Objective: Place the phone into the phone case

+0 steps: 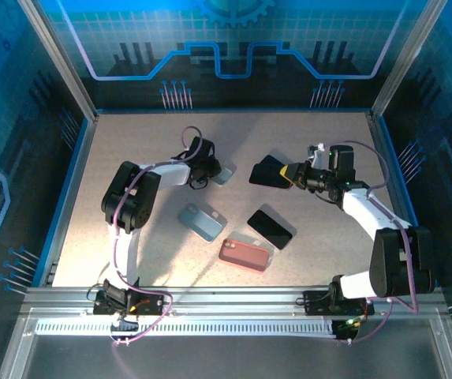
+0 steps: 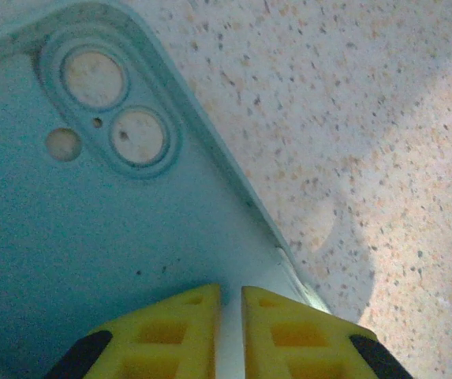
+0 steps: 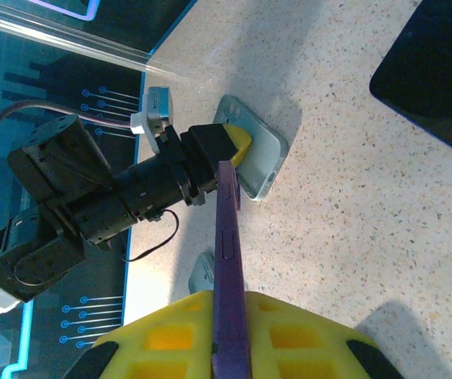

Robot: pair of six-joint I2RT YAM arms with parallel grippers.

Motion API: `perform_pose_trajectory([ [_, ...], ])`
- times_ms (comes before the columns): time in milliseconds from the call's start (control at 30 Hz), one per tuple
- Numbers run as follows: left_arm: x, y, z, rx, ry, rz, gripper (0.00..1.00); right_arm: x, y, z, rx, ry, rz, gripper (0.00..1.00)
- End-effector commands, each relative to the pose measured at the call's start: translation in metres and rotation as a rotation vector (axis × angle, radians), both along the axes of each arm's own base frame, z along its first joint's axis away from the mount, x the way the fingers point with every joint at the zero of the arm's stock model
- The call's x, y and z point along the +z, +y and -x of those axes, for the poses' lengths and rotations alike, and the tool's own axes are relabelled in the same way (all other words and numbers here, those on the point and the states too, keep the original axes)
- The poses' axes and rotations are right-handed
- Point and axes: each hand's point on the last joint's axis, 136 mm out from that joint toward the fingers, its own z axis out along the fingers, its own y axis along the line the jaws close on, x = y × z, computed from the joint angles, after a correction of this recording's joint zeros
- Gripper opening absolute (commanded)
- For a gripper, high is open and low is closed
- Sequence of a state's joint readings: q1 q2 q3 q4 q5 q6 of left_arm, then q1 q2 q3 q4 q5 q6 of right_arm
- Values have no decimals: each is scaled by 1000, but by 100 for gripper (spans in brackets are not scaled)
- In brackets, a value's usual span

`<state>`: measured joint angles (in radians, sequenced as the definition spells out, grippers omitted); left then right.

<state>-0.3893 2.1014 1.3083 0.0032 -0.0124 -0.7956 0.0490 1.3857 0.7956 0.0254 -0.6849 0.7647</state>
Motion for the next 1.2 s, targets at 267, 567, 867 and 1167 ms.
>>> perform_pose_trajectory([
  [267, -30, -53, 76, 111, 182, 189, 13, 6, -5, 21, 9, -22, 11, 0],
  [567, 26, -51, 71, 117, 57, 245, 15, -25, 13, 39, 44, 43, 46, 0],
  [867, 46, -6, 12, 56, -28, 150, 21, -34, 33, 38, 72, 55, 34, 0],
  [1167, 17, -14, -29, -72, -48, 38, 25, -50, 42, 28, 71, 86, 44, 0],
])
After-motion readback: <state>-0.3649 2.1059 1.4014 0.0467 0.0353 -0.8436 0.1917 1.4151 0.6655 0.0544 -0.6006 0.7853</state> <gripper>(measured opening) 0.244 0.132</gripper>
